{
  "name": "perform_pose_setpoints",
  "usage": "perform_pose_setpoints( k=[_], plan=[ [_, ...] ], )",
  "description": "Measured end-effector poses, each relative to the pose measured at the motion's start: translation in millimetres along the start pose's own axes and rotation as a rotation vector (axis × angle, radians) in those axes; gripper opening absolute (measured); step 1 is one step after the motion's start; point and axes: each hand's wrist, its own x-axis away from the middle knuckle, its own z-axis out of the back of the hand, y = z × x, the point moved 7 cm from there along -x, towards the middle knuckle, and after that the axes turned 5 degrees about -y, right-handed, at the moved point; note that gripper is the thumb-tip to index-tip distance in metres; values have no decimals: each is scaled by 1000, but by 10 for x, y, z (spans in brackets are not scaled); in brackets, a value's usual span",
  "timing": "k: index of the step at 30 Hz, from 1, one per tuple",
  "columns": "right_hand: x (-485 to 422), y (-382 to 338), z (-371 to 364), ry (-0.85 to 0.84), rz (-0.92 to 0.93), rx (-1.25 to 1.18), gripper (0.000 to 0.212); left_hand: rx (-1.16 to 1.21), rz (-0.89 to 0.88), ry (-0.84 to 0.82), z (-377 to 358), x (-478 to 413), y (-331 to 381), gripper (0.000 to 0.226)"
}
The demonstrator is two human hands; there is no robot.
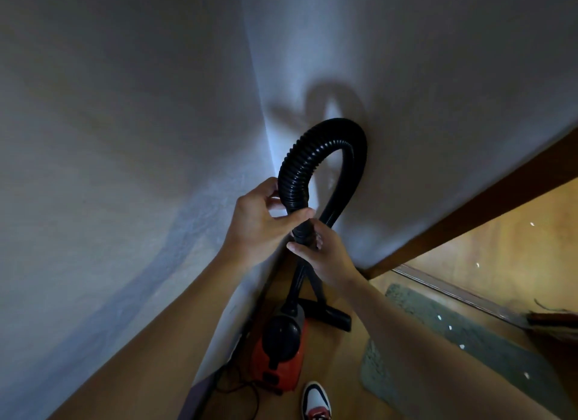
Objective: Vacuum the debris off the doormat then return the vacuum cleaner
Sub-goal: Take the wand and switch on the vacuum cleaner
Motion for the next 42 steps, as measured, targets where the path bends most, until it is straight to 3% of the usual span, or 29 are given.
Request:
perform_pose_setpoints(
  k=[6,10,13,15,18,20,23,25,28,30,33,36,38,42],
  plan=[
    [370,-150,233,28,17,7,48,6,35,71,-150,205,272,35],
    [820,-57,352,-8,46,21,24,50,135,116,-319,489,207,36],
    [1247,88,434,-27,78,55,33,76,210,127,-534,780,205,37],
    [1515,222,494,-63,62,79,38,18,257,140,-644,950,229,56],
    [1901,436,661,-122,-27,72,36,-61,264,116,-796,1149,244,105],
    [2136,573,805,-158,-70,107,34,-309,135,45,-926,1237,339,110],
    [2454,696,1047,-211,-120,123,40,-824,-290,-122,-1337,1359,613,69],
    [2649,774,1230,-236,-142,145,33,-1007,-541,-274,-1666,1437,738,41],
    [2934,867,1505,-266,-161,205,24,-1159,-751,-476,-2170,1560,918,32],
    [3118,928,1660,-278,-172,245,32,-1274,-644,-734,-2570,1633,1020,39],
    [3393,995,1816,-309,-191,278,38,-1466,-282,-1148,-3115,1802,903,47],
    [3658,1124,1889,-351,-207,331,35,-1179,91,-1402,-3453,2064,744,45],
    [3855,1238,1939,-365,-232,317,34,-917,304,-1498,-3612,2279,624,43],
    [4216,1417,2022,-330,-275,291,32,-671,421,-1463,-3800,2694,518,43]
  ],
)
